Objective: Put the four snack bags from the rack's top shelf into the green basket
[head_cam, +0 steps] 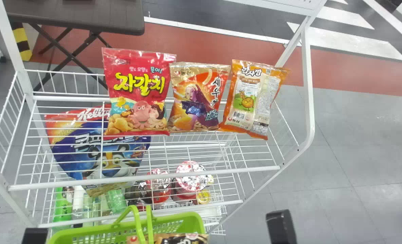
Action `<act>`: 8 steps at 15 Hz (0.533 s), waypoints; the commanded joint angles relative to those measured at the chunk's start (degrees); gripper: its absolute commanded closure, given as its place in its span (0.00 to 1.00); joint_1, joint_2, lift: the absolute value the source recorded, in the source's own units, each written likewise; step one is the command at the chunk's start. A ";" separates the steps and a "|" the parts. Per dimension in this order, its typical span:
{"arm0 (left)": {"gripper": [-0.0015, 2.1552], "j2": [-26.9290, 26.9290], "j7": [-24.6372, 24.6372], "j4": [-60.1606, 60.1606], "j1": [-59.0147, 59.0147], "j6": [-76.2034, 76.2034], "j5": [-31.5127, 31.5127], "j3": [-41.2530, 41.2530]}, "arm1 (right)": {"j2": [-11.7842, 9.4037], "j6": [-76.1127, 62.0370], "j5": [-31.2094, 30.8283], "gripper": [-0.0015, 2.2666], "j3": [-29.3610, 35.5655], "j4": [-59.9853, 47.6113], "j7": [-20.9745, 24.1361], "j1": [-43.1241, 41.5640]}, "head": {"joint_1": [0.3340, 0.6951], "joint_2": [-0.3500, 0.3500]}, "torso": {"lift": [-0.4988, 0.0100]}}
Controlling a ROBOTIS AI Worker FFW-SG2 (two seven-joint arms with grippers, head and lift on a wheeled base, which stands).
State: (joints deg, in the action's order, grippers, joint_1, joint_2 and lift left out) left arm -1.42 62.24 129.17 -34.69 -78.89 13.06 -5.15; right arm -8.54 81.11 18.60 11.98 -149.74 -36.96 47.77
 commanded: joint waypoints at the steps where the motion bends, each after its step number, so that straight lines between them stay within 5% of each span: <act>1: 0.98 -0.16 -0.02 1.08 -0.90 0.00 -0.40 -0.74 | 0.02 -2.22 -1.72 0.97 -4.68 5.59 0.39 -3.65 | 1.00 0.00 | 0.98; 2: 0.98 -0.16 -0.02 1.43 -1.17 0.00 -0.49 -0.74 | -0.07 -0.64 -1.81 0.76 -5.74 7.44 0.48 -5.14 | 1.00 0.00 | 0.98; 3: 0.98 -0.25 -0.02 1.43 -1.34 0.00 -0.49 -0.74 | -0.25 -0.29 -2.34 0.21 -6.35 8.67 0.48 -6.02 | 1.00 0.00 | 0.98; 4: 0.98 -0.25 0.07 1.43 -1.43 0.00 -0.49 -0.65 | -0.51 1.12 -3.39 0.00 -6.71 8.85 0.48 -6.64 | 1.00 0.00 | 0.98; 8: 0.98 -0.16 -0.11 1.52 -1.43 0.00 -0.75 -1.26 | -0.86 0.94 -3.74 0.02 -2.66 6.91 -0.05 -6.11 | 1.00 0.00 | 0.98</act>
State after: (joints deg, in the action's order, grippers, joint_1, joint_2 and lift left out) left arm -1.61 62.20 130.69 -36.12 -78.89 12.45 -6.14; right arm -9.33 82.17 14.76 7.57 -142.08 -36.96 41.42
